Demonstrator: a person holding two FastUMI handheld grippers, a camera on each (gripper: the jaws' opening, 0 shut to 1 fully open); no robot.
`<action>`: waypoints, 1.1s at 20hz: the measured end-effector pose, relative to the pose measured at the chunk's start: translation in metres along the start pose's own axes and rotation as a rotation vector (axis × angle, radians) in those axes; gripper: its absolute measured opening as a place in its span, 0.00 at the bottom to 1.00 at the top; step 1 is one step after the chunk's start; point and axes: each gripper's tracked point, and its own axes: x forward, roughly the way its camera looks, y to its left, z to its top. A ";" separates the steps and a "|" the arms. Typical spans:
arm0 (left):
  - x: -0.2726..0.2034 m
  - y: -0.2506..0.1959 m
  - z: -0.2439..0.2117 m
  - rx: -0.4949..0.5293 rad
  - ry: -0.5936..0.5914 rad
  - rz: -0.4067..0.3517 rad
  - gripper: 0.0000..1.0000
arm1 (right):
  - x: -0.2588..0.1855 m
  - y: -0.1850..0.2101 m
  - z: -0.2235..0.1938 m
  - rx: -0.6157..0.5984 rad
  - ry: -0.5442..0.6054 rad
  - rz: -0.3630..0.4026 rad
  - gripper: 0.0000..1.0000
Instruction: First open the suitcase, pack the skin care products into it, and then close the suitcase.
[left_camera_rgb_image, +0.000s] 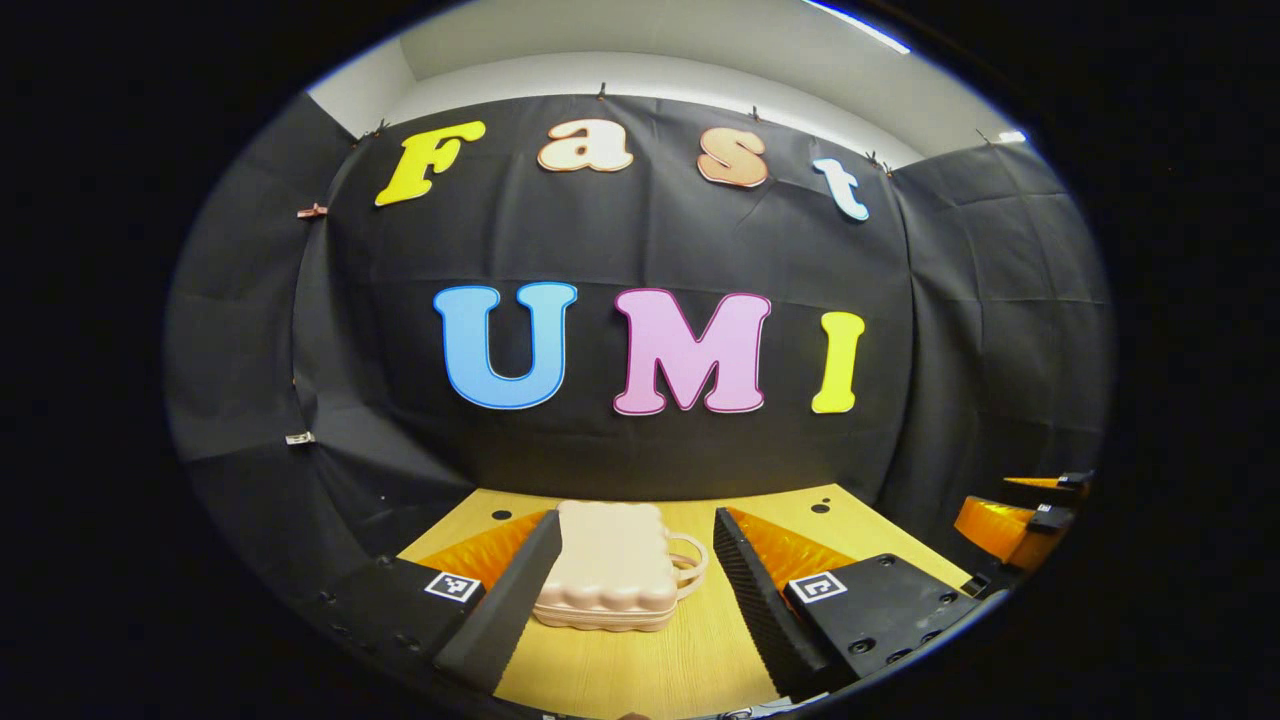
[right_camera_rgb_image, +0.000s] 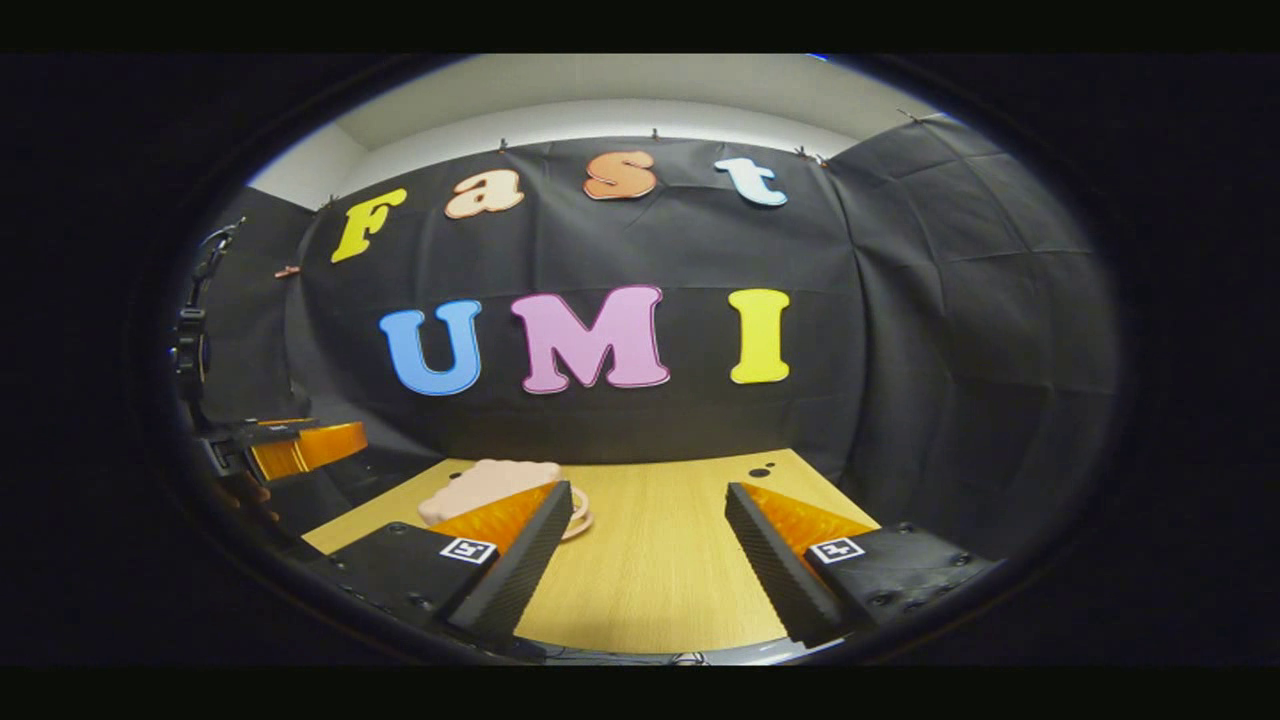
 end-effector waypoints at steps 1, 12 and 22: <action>0.001 -0.002 0.001 0.003 -0.001 -0.004 0.96 | -0.001 -0.001 0.002 -0.002 -0.008 -0.005 0.97; -0.003 0.001 -0.001 0.031 -0.014 0.006 0.92 | -0.016 -0.012 -0.011 -0.006 0.014 -0.048 0.97; -0.002 -0.006 0.006 0.063 -0.047 -0.012 0.96 | -0.009 -0.036 0.002 -0.038 0.011 -0.048 0.97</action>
